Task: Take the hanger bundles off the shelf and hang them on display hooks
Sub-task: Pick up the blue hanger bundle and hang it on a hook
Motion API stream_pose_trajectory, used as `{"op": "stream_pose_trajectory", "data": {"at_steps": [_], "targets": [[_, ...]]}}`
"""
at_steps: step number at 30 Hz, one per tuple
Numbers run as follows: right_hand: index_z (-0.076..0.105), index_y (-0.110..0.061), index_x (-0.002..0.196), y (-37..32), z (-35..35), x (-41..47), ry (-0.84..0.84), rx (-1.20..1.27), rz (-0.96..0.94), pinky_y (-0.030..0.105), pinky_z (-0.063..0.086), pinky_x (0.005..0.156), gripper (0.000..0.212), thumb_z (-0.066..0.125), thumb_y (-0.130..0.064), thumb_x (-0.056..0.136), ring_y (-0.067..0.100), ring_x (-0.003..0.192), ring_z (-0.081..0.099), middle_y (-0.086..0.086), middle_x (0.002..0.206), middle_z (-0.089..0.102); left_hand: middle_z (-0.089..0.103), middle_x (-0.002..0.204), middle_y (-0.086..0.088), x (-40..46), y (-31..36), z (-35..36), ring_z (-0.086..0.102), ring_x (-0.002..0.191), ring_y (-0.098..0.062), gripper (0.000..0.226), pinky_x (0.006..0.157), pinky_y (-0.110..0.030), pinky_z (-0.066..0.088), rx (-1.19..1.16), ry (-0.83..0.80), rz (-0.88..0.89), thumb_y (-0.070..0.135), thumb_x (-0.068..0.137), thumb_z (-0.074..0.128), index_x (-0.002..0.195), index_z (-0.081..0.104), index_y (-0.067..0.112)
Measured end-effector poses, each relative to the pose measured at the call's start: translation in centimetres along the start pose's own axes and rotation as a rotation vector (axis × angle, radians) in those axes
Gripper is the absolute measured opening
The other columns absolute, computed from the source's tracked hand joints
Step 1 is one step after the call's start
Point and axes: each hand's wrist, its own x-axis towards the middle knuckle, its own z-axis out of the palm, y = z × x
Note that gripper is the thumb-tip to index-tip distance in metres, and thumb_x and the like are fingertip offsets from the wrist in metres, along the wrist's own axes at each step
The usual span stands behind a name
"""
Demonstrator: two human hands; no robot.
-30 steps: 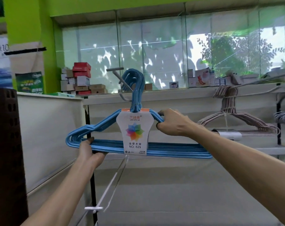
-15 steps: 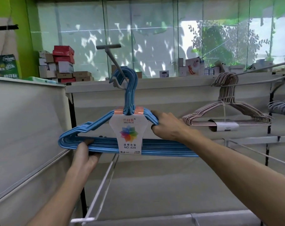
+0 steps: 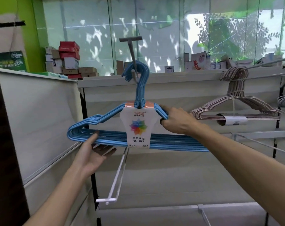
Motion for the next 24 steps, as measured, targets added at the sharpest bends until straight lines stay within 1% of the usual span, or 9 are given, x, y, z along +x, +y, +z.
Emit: {"op": "stream_pose_trajectory", "data": {"at_steps": [4,7,10,12,14,16,19,21,24], "targets": [[0.044,-0.032,0.14,-0.4,-0.2,-0.2,0.055,-0.031,0.021,0.047,0.053,0.088,0.054,0.058,-0.044,0.089,0.027,0.091,0.062,0.002,0.109,0.068,0.062,0.129,-0.025,-1.5,1.2,-1.3,0.062,0.115,-0.038,0.049,0.088,-0.045,0.051,0.259,-0.02,-0.014,0.032,0.096,0.058,0.134,0.055,0.002],[0.045,-0.03,0.141,-0.5,-0.2,-0.5,0.061,0.027,0.018,0.049,0.055,0.089,0.056,0.061,-0.041,0.088,0.027,0.094,0.064,0.004,0.117,0.069,0.07,0.112,-0.024,-2.9,2.2,-1.7,0.069,0.1,-0.037,0.041,0.084,-0.041,0.055,0.654,-0.016,0.044,0.033,0.098,0.056,0.119,0.062,-0.001],[0.042,-0.03,0.142,-0.6,-0.1,-1.0,0.085,0.026,0.003,0.05,0.054,0.09,0.058,0.06,-0.04,0.088,0.028,0.096,0.064,0.004,0.119,0.068,0.075,0.082,-0.021,-4.6,3.2,-1.5,0.073,0.073,-0.033,0.048,0.062,-0.037,0.06,1.003,0.023,0.13,0.043,0.097,0.056,0.093,0.066,-0.004],[0.04,-0.031,0.142,-0.7,0.1,-1.3,0.101,-0.02,-0.01,0.049,0.055,0.087,0.056,0.057,-0.041,0.089,0.027,0.094,0.063,0.004,0.116,0.068,0.073,0.069,-0.019,-5.5,4.1,-1.0,0.069,0.056,-0.03,0.053,0.045,-0.029,0.054,1.138,0.047,0.174,0.043,0.099,0.052,0.075,0.064,-0.002],[0.039,-0.031,0.142,-0.8,0.4,-1.5,0.124,-0.04,-0.018,0.048,0.055,0.085,0.054,0.055,-0.041,0.092,0.028,0.094,0.063,0.004,0.115,0.068,0.071,0.062,-0.017,-6.2,5.1,-0.1,0.063,0.044,-0.025,0.057,0.036,-0.025,0.046,1.225,0.044,0.28,0.04,0.1,0.051,0.062,0.064,-0.001],[0.037,-0.029,0.146,-1.0,0.6,-1.5,0.159,-0.025,-0.042,0.048,0.054,0.086,0.055,0.055,-0.037,0.095,0.03,0.101,0.063,0.005,0.122,0.067,0.07,0.058,-0.011,-6.7,5.9,1.3,0.061,0.039,-0.021,0.055,0.034,-0.024,0.045,1.244,0.025,0.478,0.04,0.099,0.053,0.06,0.067,0.003],[0.027,-0.028,0.154,-1.6,0.8,-1.3,0.193,-0.006,-0.077,0.049,0.051,0.091,0.065,0.057,-0.032,0.097,0.031,0.115,0.059,0.006,0.136,0.059,0.072,0.069,0.004,-6.8,6.9,3.2,0.067,0.054,-0.015,0.033,0.049,-0.027,0.052,1.345,-0.038,0.936,0.041,0.097,0.058,0.076,0.072,0.02],[0.022,-0.03,0.156,-1.9,1.0,-1.0,0.208,-0.005,-0.099,0.049,0.049,0.093,0.072,0.061,-0.027,0.096,0.031,0.121,0.055,0.008,0.141,0.055,0.07,0.096,0.009,-6.0,7.3,4.4,0.066,0.081,-0.012,0.017,0.068,-0.03,0.053,1.525,-0.102,1.122,0.039,0.094,0.062,0.102,0.068,0.024],[0.026,-0.035,0.154,-1.8,1.2,-0.3,0.208,0.072,-0.15,0.048,0.05,0.093,0.073,0.064,-0.016,0.094,0.031,0.119,0.056,0.01,0.138,0.057,0.049,0.143,0.001,-3.3,7.1,5.8,0.049,0.127,-0.017,0.064,0.103,-0.037,0.044,1.798,-0.205,1.006,0.036,0.089,0.069,0.145,0.041,0.024]]}}
